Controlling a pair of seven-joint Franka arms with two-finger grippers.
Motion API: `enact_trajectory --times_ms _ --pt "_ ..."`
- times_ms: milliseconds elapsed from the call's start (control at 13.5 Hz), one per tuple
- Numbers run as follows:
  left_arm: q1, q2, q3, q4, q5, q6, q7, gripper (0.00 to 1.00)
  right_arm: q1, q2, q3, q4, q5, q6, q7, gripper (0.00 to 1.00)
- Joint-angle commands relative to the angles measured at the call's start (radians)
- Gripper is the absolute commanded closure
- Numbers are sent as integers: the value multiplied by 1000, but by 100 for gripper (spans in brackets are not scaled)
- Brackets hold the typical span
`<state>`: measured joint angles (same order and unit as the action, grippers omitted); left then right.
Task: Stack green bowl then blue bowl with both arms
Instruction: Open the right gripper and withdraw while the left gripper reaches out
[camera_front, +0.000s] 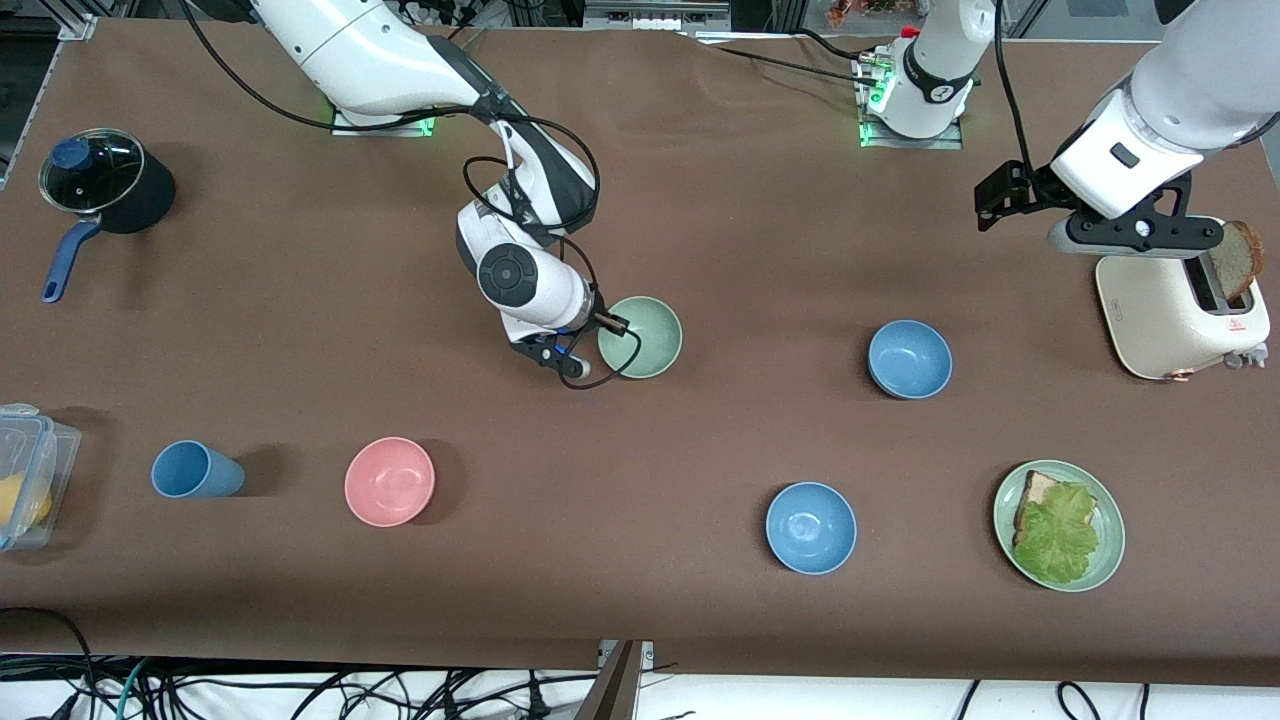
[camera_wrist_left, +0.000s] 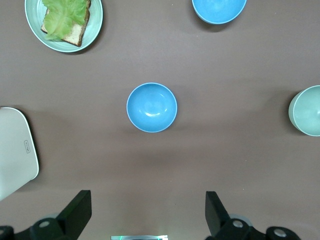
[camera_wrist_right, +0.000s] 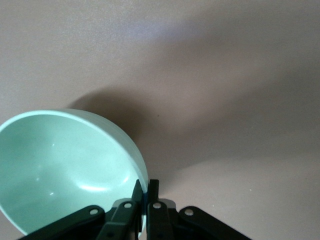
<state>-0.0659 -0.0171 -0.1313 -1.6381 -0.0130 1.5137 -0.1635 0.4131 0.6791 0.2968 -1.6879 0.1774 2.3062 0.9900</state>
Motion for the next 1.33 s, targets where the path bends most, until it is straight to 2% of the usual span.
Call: enact_trajectory --times_ms 0,74,148,296,444,593,741,815,1259 --pt "-2 0 1 20 2 -12 -13 0 9 13 -2 21 5 2 18 80" --pt "-2 0 1 20 2 -12 -13 0 9 14 -4 22 4 1 18 65" --pt "4 0 2 20 4 -13 -11 0 7 11 -4 27 1 -1 30 40" --pt "9 2 12 20 10 -12 -8 0 7 4 -7 51 -12 -10 44 1" --pt "11 2 15 20 8 -12 -11 0 -2 -22 -8 94 -73 -78 35 1" --pt "11 0 15 20 10 -12 -4 0 -17 -24 -21 212 -139 -254 13 1" --pt "11 0 12 20 10 -12 -1 0 -46 -33 -22 284 -208 -393 -98 1" --pt "9 2 9 20 8 -12 -1 0 -63 -67 -24 286 -243 -436 -200 1" --pt "6 2 3 20 8 -10 -10 0 -279 -193 -54 286 -248 -620 -678 1"
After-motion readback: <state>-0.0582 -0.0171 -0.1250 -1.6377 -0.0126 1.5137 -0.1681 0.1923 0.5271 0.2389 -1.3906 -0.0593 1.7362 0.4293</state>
